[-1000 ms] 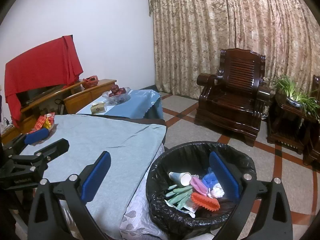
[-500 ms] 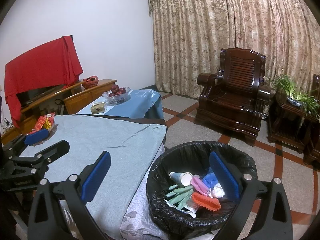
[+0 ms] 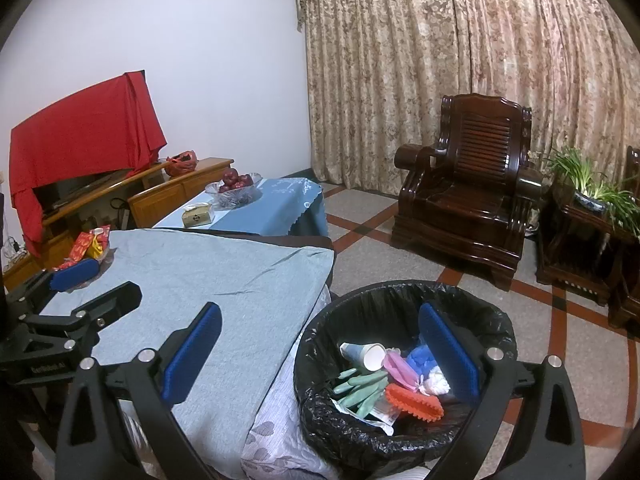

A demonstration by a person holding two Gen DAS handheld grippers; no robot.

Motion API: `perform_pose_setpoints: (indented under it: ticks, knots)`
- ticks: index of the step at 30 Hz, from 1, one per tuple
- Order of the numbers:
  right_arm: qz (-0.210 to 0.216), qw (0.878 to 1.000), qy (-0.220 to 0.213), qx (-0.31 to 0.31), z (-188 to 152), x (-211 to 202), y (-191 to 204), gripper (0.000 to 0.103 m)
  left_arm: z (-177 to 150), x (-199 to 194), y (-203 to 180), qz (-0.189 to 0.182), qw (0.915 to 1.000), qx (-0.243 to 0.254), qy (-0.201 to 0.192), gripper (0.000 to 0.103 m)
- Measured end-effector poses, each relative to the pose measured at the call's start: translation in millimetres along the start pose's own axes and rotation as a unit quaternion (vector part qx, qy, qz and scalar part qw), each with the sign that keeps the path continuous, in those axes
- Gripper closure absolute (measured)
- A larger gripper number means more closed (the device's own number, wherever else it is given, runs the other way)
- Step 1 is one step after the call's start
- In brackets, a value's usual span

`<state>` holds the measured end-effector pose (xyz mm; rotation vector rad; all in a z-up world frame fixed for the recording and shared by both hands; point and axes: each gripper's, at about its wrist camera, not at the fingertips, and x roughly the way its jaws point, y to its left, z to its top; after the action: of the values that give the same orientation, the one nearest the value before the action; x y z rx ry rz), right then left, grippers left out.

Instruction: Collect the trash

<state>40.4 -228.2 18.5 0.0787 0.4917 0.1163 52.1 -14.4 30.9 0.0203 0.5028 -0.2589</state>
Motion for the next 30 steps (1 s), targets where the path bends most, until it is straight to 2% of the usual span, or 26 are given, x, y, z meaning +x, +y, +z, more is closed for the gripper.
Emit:
perform_pose_setpoints:
  ticks: [30]
  knots:
    - [0.0, 1.0, 0.001, 0.002, 0.9, -1.1, -1.0, 0.006, -6.3, 0.9, 3.1, -0.002, 1.0, 0.002, 0.005, 0.006]
